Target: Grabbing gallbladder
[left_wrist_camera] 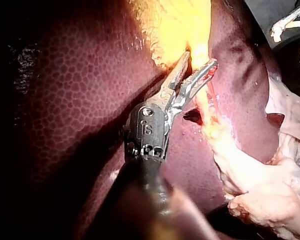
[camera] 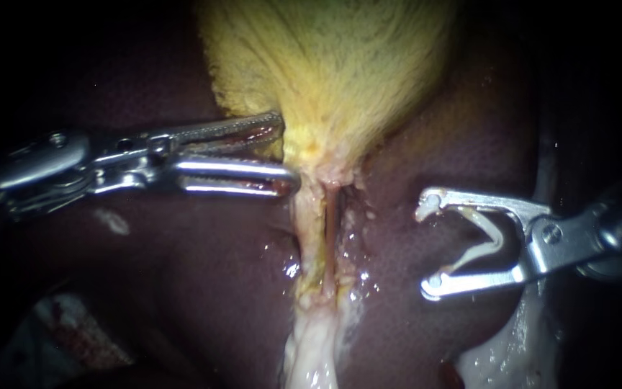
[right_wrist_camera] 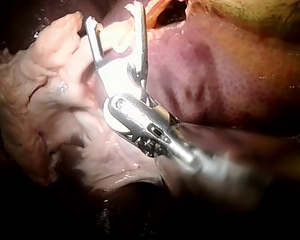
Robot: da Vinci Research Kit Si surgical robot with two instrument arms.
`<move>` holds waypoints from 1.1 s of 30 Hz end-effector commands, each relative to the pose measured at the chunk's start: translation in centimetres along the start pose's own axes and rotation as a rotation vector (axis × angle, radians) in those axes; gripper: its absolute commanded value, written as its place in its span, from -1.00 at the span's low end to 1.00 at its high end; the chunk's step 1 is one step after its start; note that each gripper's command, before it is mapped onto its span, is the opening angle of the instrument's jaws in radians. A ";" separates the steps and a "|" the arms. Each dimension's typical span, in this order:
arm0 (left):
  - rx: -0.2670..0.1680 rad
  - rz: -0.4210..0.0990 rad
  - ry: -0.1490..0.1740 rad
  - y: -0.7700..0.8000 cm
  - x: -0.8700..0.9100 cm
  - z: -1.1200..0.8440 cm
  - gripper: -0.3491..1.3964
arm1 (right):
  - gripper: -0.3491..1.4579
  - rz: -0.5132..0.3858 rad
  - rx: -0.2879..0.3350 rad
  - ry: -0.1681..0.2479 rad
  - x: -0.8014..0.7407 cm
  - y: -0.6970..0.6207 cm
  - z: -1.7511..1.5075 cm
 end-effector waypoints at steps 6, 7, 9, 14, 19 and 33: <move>-0.002 -0.023 0.026 0.00 -0.05 0.05 -0.75 | 0.05 0.000 0.000 0.000 0.00 0.00 0.00; -0.003 -0.023 0.032 0.01 -0.06 0.04 -0.85 | 0.05 0.000 0.000 0.000 0.00 0.00 0.00; -0.004 -0.028 0.040 0.02 -0.06 0.03 -1.00 | 0.05 0.000 0.000 0.000 -0.01 0.00 0.00; -0.006 -0.038 0.064 0.05 -0.05 0.01 -1.00 | 0.05 -0.001 0.000 0.000 -0.01 0.00 0.00; -0.009 -0.054 0.072 0.05 -0.02 0.00 -1.00 | 0.05 -0.001 0.000 0.000 -0.01 0.00 0.00; -0.014 -0.062 0.079 0.03 0.03 0.00 -1.00 | 0.05 -0.001 0.000 0.000 -0.02 0.00 0.00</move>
